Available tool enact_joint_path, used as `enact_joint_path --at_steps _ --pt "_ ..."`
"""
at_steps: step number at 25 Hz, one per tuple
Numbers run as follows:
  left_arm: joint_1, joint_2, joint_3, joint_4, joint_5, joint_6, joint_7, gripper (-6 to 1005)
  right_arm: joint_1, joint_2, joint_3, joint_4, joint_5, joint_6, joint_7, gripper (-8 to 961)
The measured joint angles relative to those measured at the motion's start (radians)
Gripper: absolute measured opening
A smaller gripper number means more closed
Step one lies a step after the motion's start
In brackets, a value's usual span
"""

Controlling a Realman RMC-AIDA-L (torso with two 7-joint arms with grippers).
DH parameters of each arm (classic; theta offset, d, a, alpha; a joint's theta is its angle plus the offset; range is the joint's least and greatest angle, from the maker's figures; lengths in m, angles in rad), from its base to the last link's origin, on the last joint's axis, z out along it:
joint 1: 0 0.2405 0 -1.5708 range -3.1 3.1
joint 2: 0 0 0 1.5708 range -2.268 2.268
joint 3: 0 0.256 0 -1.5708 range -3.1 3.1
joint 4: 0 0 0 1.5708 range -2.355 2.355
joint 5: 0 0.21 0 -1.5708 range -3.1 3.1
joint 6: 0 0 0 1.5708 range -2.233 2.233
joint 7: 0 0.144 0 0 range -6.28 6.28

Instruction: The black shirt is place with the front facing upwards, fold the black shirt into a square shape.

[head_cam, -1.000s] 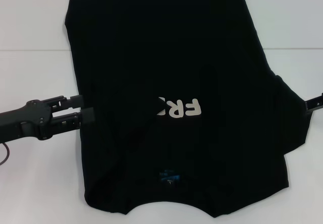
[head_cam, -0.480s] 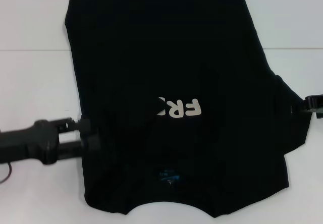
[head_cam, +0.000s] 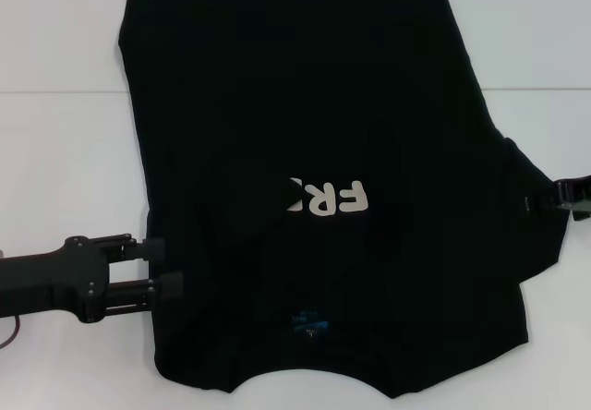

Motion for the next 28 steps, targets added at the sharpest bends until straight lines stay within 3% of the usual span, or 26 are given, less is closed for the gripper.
enact_joint_path --at_steps 12,28 --pt "-0.003 -0.002 0.001 0.001 0.001 0.001 -0.002 716 -0.014 -0.007 -0.004 0.012 0.0 0.008 0.009 912" --pt "-0.003 -0.002 0.0 -0.001 0.001 0.004 -0.006 714 0.004 0.016 -0.031 0.014 0.003 0.03 0.01 911"
